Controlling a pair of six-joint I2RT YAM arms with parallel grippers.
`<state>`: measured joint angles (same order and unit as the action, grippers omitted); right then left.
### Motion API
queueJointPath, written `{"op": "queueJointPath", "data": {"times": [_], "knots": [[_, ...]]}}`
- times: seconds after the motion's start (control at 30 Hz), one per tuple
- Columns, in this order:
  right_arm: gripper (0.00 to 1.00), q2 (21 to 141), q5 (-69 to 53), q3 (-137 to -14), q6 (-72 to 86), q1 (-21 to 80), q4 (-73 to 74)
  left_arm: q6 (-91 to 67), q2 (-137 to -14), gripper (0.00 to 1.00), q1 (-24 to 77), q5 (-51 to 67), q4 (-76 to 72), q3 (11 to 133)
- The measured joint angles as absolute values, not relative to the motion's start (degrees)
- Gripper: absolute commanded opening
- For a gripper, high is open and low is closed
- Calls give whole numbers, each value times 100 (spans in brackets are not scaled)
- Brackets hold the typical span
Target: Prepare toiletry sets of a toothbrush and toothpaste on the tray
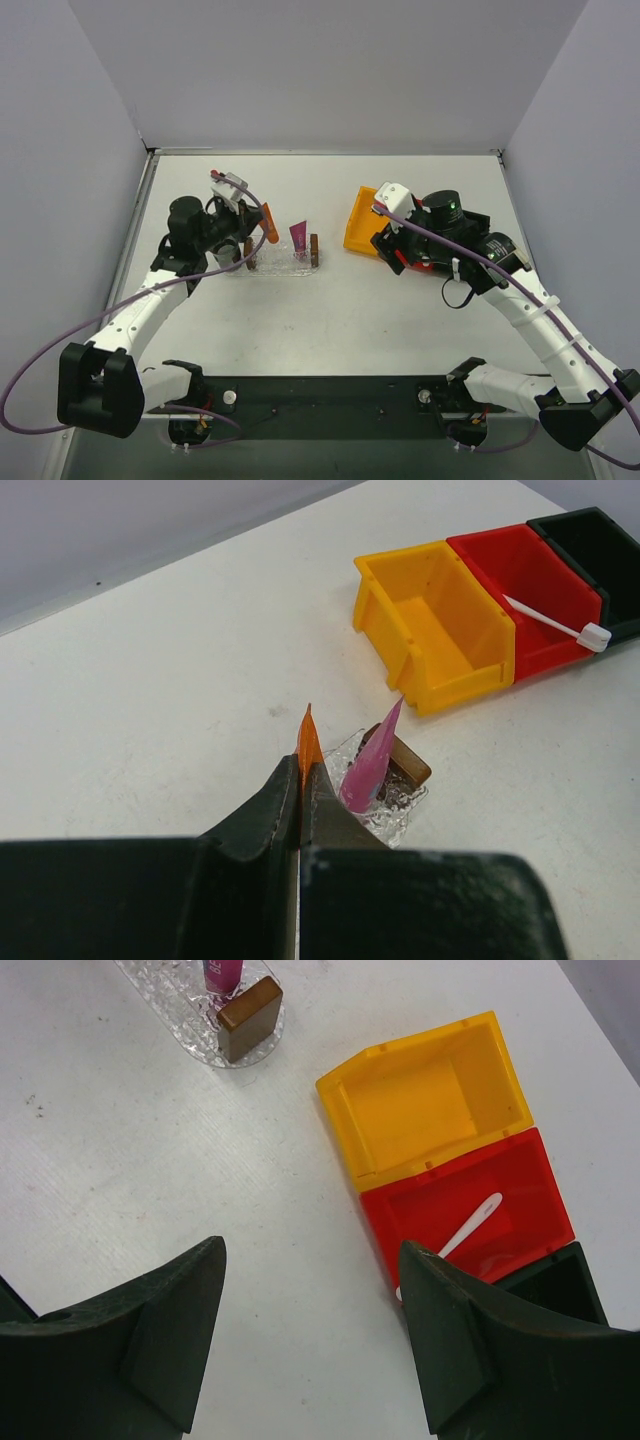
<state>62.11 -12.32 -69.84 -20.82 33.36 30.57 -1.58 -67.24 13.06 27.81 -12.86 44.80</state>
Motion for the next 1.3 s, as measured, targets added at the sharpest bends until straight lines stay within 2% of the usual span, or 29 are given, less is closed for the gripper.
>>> {"op": "queueJointPath", "data": {"times": [1.3], "knots": [[64,6134,-1380,-6792,-1979,3142,2974,213,-7225,0,1621,2895,-1350,4431]]}}
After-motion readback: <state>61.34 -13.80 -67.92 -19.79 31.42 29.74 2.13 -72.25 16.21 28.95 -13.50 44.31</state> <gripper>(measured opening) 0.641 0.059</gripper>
